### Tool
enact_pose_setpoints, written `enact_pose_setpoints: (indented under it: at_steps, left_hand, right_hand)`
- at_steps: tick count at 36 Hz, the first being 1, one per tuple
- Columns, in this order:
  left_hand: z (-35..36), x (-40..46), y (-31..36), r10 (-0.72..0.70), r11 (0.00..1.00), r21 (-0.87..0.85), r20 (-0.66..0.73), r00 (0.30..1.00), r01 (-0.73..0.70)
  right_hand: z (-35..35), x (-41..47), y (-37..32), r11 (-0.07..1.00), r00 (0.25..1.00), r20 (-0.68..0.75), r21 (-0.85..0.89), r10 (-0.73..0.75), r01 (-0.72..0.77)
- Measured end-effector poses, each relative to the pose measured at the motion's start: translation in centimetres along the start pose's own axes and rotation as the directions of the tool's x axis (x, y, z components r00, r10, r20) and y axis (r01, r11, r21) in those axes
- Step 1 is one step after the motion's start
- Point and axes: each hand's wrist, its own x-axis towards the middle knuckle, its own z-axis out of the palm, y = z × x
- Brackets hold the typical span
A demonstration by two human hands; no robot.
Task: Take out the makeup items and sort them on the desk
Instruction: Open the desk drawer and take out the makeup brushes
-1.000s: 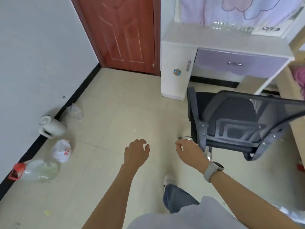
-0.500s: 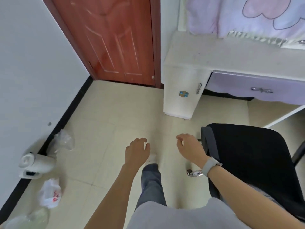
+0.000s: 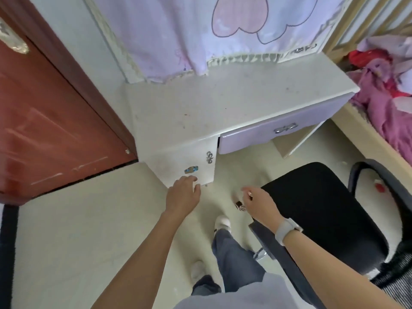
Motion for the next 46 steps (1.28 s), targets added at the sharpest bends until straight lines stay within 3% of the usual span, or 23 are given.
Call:
enact_pose_setpoints:
  at_steps: [8, 14, 19, 22, 24, 29, 33, 46]
  left_hand:
    - [0.8, 15.3, 9.3, 0.241, 0.968, 0.074, 0.011, 0.971, -0.241]
    - [4.3, 24.2, 14.3, 0.497, 0.863, 0.119, -0.020, 0.868, -0.491]
    - [7.2, 28.7, 17.0, 0.642, 0.763, 0.166, -0.076, 0.763, -0.625]
    - [9.0, 30.8, 17.6, 0.712, 0.696, 0.226, -0.097, 0.695, -0.681]
    - [9.9, 31.5, 17.7, 0.737, 0.670, 0.264, -0.123, 0.664, -0.694]
    - [10.9, 31.8, 17.2, 0.762, 0.646, 0.297, -0.196, 0.617, -0.704]
    - [10.8, 31.9, 17.4, 0.757, 0.651, 0.299, -0.184, 0.627, -0.698]
    - [11.1, 30.6, 18.8, 0.778, 0.625, 0.248, -0.111, 0.619, -0.741]
  right_hand:
    - [-4.9, 12.9, 3.1, 0.968, 0.976, -0.088, 0.171, 0.198, -0.181]
    - [-8.0, 21.4, 6.7, 0.830, 0.892, -0.187, 0.482, 0.412, -0.281]
    - [-9.6, 27.4, 9.8, 0.549, 0.755, -0.121, 0.760, 0.644, -0.348]
    - [-9.6, 30.6, 11.4, 0.205, 0.665, 0.059, 0.928, 0.744, -0.311]
    - [-9.3, 32.0, 11.9, 0.032, 0.658, 0.140, 0.970, 0.740, -0.242]
    - [-8.3, 33.6, 12.5, -0.030, 0.634, 0.122, 0.988, 0.763, -0.154]
    - [-8.3, 33.2, 12.8, -0.092, 0.681, 0.154, 0.988, 0.716, -0.128]
    - [-8.6, 31.9, 13.8, -0.053, 0.725, 0.150, 0.986, 0.672, -0.155]
